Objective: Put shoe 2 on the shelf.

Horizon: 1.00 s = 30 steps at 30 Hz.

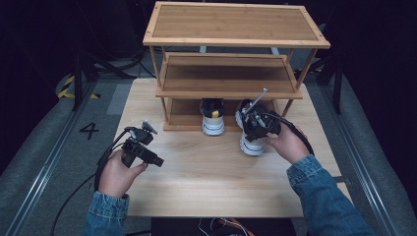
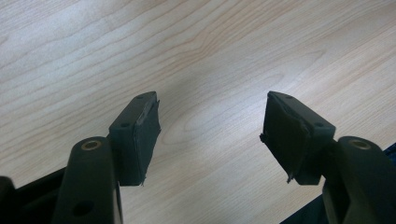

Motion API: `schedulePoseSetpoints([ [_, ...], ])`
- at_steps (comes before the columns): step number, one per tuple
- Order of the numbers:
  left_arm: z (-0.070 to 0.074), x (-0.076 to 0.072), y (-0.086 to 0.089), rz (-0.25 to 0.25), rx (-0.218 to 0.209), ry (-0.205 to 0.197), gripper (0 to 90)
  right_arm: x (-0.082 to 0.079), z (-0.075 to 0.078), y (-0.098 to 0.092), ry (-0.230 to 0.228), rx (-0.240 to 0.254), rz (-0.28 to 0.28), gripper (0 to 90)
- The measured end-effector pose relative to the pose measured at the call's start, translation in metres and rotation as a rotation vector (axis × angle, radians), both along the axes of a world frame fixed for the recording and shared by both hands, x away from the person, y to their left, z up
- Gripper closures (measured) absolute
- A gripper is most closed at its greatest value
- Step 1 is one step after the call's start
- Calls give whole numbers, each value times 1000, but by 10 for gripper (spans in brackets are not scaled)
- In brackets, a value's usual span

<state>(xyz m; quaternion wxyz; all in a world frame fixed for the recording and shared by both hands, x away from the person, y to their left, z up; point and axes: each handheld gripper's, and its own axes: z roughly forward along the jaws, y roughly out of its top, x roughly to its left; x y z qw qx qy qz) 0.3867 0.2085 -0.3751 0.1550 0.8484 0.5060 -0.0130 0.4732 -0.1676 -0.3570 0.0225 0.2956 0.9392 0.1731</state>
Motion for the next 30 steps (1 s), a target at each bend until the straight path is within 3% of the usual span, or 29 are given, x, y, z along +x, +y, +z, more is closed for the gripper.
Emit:
schedulePoseSetpoints([
  [12,-1,-1,1,-18,9,1,367,31,-9,29,-14,-5,10,710],
  [15,0,-1,1,-18,7,-4,368,39,-18,39,-24,-11,11,710],
  [23,-3,0,-4,-32,20,0,367,40,-27,51,-84,-67,40,682],
  [28,-2,1,-6,-37,19,-7,367,38,-27,51,-148,-70,21,607],
  [30,-3,1,-7,-43,21,-3,367,35,-25,50,-202,-75,14,576],
])
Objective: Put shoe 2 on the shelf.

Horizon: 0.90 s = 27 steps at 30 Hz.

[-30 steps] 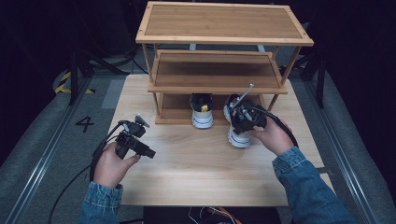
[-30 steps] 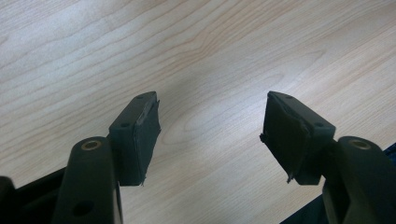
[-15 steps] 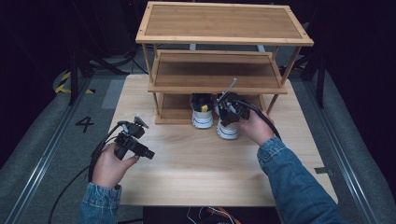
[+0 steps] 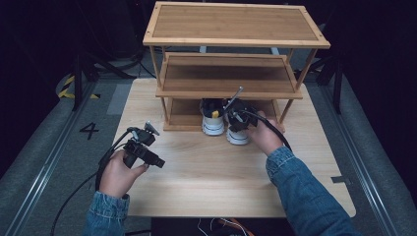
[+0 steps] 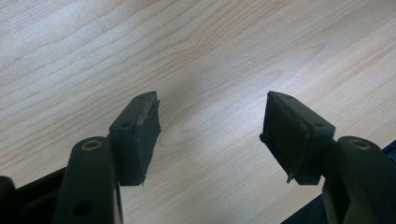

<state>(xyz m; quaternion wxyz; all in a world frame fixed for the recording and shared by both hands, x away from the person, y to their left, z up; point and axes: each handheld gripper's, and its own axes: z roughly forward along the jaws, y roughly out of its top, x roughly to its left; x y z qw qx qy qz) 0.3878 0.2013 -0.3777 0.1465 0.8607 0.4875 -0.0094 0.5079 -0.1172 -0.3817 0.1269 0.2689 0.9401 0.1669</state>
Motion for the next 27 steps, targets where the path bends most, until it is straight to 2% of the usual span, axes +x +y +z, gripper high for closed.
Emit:
schedulePoseSetpoints([
  [3,0,1,-1,-3,1,8,367,-1,1,0,-13,-1,0,540],
  [7,-2,3,-1,-7,-1,18,367,-7,8,-1,-41,-1,-2,540],
  [12,-3,4,-5,-10,-5,20,367,-21,29,-6,-123,54,4,516],
  [15,-3,6,-8,-26,-2,18,367,-34,38,-14,-144,114,-5,542],
  [17,-2,8,-10,-32,-1,18,367,-43,39,-22,-140,157,-18,565],
  [21,-2,11,-13,-37,0,17,368,-56,37,-39,-123,207,-40,638],
  [24,-3,14,-16,-42,2,19,368,-61,30,-52,-74,234,-64,738],
  [25,-3,14,-16,-42,2,19,368,-61,30,-52,-74,234,-64,738],
  [27,-1,15,-18,-44,-2,21,369,-60,18,-60,-53,258,-88,805],
])
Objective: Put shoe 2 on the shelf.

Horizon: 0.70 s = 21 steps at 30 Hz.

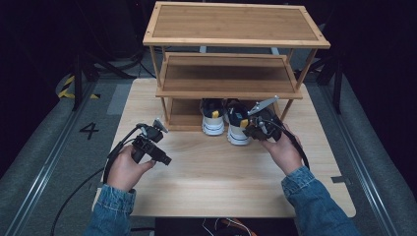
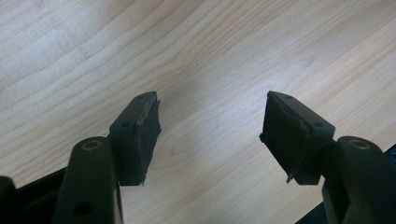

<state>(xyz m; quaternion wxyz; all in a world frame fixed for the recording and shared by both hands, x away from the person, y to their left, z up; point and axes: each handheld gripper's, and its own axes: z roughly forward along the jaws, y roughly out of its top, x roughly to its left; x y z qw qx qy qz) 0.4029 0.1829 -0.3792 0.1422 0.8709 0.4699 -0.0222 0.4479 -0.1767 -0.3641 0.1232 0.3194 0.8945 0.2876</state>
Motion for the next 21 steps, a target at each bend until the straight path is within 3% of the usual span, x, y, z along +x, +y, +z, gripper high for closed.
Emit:
schedulePoseSetpoints([
  [1,0,1,-1,-2,-1,0,369,0,0,0,0,0,0,805],
  [4,-1,2,-3,-12,5,-2,370,7,-18,-3,28,15,-21,862],
  [10,-1,2,-3,-11,-2,3,370,16,-35,0,19,7,-54,897],
  [15,-3,1,-1,-8,0,5,370,21,-37,2,34,46,-49,898],
  [21,-1,-3,2,1,2,4,370,30,-38,10,13,33,-41,899],
])
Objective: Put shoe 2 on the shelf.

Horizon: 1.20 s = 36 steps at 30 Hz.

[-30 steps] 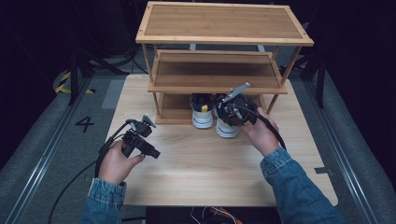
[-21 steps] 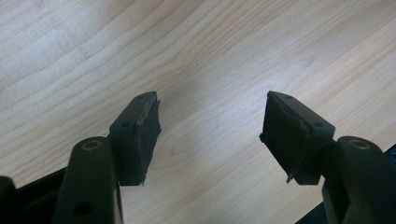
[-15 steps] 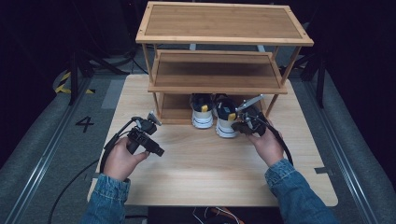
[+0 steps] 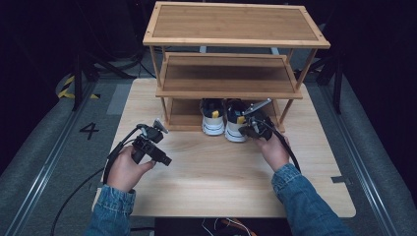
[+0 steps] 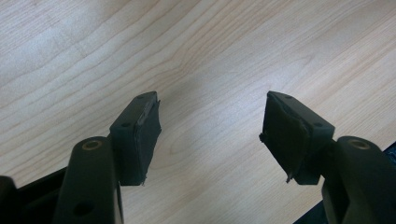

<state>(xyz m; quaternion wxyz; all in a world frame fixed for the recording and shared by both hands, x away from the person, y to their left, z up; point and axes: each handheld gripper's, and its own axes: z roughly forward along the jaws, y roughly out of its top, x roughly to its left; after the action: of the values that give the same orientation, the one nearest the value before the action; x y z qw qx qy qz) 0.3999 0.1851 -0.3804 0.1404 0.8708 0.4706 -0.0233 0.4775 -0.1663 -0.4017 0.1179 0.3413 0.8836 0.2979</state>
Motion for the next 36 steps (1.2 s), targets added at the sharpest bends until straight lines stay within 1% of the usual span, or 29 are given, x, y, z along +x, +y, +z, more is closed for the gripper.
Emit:
schedulePoseSetpoints([
  [2,-1,-1,1,3,1,-4,370,3,0,1,-4,-8,1,899],
  [3,-1,-1,1,7,-1,1,370,4,-1,2,-5,-8,-3,899],
  [6,-2,-2,2,8,-1,0,370,9,-2,2,-25,-22,-17,899],
  [8,-2,-2,3,11,-1,2,370,12,-3,2,-21,-14,-23,899],
  [10,-2,-2,4,7,1,2,370,14,-4,2,-28,-17,-30,899],
  [13,-2,-2,3,10,0,6,370,16,-5,5,-40,-26,-38,899],
  [15,-3,-1,3,3,4,4,370,17,-6,6,-38,-25,-38,899],
  [17,-3,-1,2,4,-2,6,370,17,-6,5,-39,-20,-37,899],
  [19,-3,0,1,0,-4,8,370,17,-5,5,-41,-26,-42,894],
  [20,-3,1,1,-5,0,5,370,15,-3,4,-43,-21,-38,883],
  [22,-2,1,0,3,-3,2,371,11,3,3,-53,-9,-29,858],
  [23,-2,2,0,-5,-2,1,372,9,6,3,-54,-3,-26,850],
  [25,0,2,-1,-9,-7,-7,372,2,15,-1,-66,11,-18,817],
  [27,1,2,-2,-16,-4,-12,372,-4,23,-6,-67,30,-18,792],
  [29,3,1,-3,-7,-9,-19,373,-12,33,-15,-67,63,-23,755],
  [30,4,2,-3,-15,-10,-24,373,-15,36,-19,-66,77,-27,729],
  [31,4,2,-3,-13,-14,-26,375,-19,41,-25,-68,101,-34,713],
  [32,5,2,-4,-12,-16,-27,377,-23,45,-31,-69,116,-41,702],
  [33,6,2,-4,-8,-16,-25,378,-26,47,-35,-75,124,-45,689],
  [34,7,3,-4,-17,-15,-30,378,-29,50,-41,-82,137,-47,672],
  [36,8,3,-5,-17,-23,-41,379,-37,55,-53,-75,144,-57,650],
])
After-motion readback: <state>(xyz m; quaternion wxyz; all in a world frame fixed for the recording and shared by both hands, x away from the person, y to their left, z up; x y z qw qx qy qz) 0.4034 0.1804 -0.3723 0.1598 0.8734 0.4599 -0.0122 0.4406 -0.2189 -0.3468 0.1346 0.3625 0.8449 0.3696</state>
